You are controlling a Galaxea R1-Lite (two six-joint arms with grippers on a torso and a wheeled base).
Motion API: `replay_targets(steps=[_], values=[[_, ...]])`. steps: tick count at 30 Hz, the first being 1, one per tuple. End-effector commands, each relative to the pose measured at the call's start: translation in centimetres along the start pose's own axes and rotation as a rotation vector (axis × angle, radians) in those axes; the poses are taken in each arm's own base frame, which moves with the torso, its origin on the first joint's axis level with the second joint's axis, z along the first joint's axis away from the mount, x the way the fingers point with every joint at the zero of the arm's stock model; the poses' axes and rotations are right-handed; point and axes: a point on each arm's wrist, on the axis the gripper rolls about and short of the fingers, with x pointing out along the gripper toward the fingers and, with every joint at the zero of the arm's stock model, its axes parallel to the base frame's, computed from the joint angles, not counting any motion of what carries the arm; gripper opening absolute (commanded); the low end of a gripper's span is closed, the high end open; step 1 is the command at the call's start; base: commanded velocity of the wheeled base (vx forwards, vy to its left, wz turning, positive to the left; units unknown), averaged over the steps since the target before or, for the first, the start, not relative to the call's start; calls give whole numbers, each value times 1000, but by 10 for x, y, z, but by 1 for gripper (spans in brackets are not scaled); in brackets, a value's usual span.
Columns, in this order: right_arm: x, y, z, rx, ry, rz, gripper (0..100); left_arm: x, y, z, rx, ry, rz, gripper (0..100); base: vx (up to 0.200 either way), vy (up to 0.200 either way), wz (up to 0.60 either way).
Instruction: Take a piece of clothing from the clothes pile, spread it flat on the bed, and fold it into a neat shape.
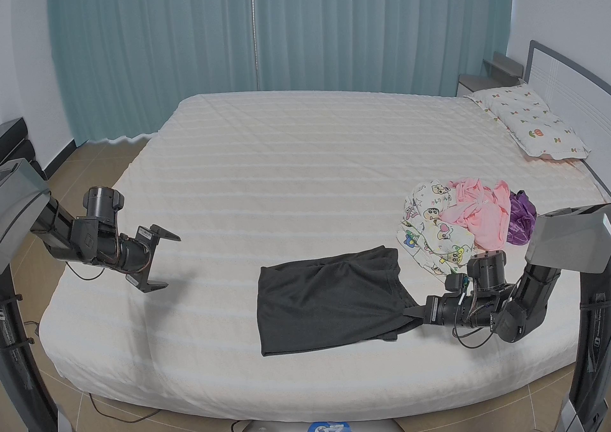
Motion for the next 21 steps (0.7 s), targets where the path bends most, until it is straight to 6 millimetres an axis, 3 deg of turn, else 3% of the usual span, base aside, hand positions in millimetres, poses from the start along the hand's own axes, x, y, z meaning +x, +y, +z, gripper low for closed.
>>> replay_targets(steps=[1,15,16,21], values=[[-9,0,2,0,-13,-7,0,1,1,0,-2,1,1,100,0,0,0],[-13,-21,-5,-23,5,-57,0,1,1,1,-2,-1,2,100,0,0,0],[-12,-21,-5,-24,6,-57,100,1,1,0,-2,1,1,100,0,0,0],[-8,-18,3,-43,-25,-37,100,1,1,0,-2,1,3,100,0,0,0]])
